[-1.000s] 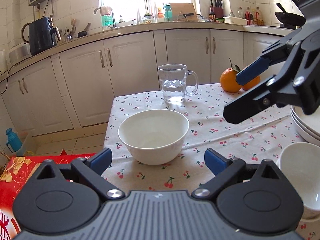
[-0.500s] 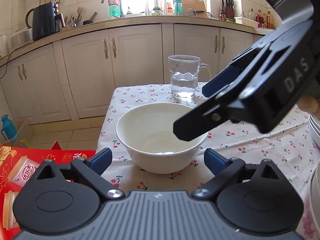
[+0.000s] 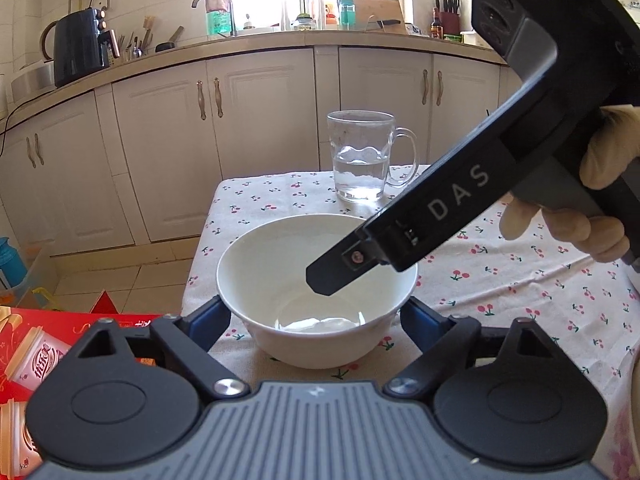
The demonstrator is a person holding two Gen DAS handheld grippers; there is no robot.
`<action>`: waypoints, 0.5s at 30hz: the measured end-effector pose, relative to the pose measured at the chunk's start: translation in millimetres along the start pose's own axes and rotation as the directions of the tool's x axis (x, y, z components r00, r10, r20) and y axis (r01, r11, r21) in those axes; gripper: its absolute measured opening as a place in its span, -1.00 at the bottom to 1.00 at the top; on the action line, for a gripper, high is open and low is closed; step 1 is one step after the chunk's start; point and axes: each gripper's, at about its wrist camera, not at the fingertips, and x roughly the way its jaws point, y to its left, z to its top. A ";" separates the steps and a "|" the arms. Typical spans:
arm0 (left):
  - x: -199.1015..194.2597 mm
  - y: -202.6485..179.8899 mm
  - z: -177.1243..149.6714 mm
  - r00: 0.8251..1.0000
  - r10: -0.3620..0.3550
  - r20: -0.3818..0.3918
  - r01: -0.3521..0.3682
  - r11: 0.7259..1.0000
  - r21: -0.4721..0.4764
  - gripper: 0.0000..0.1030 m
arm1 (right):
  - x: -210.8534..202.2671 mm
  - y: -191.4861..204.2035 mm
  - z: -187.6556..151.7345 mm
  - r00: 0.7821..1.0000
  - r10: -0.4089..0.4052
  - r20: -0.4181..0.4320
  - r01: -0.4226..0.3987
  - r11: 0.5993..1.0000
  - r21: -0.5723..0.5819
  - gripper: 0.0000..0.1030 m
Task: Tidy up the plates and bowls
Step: 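Close the right gripper on the white bowl's rim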
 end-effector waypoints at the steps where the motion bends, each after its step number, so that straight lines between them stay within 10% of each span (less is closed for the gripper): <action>1: 0.1 0.0 0.0 1.000 -0.001 0.000 0.001 1.000 0.001 0.77 | 0.9 -0.1 0.2 1.000 0.003 0.000 -0.003 1.000 0.001 0.35; 15: -4.2 -1.8 1.9 1.000 -0.013 -0.014 0.013 1.000 0.007 0.77 | -1.5 1.9 -3.3 1.000 0.008 0.000 -0.008 1.000 0.012 0.32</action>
